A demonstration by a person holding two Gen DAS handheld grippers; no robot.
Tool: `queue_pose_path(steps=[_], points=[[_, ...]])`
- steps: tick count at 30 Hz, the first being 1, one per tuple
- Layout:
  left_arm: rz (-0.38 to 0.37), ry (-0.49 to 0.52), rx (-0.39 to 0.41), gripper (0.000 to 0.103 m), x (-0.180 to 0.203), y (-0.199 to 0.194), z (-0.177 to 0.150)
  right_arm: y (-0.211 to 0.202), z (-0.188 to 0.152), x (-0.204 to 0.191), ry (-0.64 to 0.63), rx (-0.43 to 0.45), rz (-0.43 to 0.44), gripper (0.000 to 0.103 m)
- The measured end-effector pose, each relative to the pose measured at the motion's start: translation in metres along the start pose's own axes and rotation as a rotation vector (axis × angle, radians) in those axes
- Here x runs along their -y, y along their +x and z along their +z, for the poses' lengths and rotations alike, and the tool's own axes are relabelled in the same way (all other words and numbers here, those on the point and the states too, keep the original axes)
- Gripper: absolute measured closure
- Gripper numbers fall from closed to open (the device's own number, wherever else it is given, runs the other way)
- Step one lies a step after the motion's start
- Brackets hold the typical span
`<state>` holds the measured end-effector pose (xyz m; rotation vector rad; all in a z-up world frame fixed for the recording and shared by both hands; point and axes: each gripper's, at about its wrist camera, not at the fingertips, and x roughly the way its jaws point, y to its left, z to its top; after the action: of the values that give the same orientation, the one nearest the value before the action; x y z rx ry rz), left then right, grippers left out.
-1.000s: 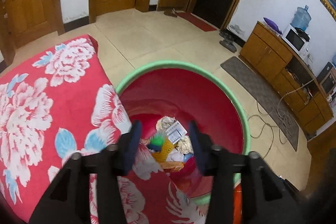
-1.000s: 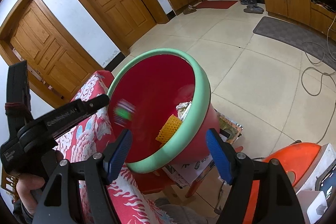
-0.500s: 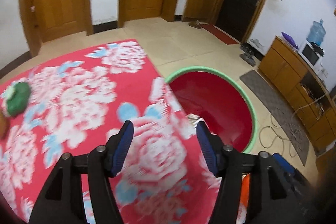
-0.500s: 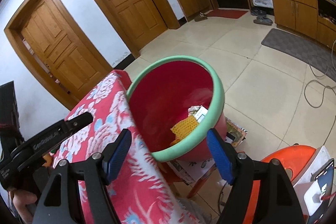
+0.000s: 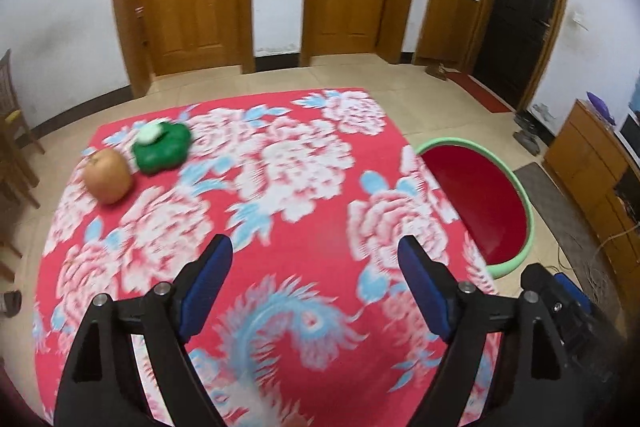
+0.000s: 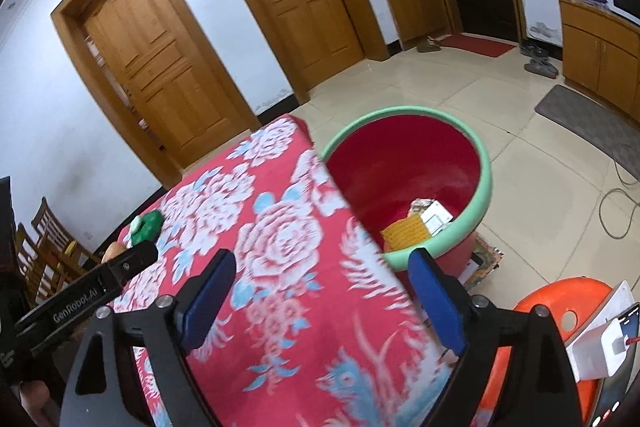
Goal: Collect trash
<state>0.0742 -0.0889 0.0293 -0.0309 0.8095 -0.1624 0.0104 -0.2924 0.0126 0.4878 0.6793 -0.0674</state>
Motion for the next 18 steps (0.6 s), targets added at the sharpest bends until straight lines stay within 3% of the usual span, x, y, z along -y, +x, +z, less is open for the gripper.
queue_pose_path(steps=[18], points=[[0.121,-0.117,0.07,0.017,-0.061,-0.055,-0.042,-0.024,-0.037,-0.054,-0.144,-0.006,0.054,0.011]])
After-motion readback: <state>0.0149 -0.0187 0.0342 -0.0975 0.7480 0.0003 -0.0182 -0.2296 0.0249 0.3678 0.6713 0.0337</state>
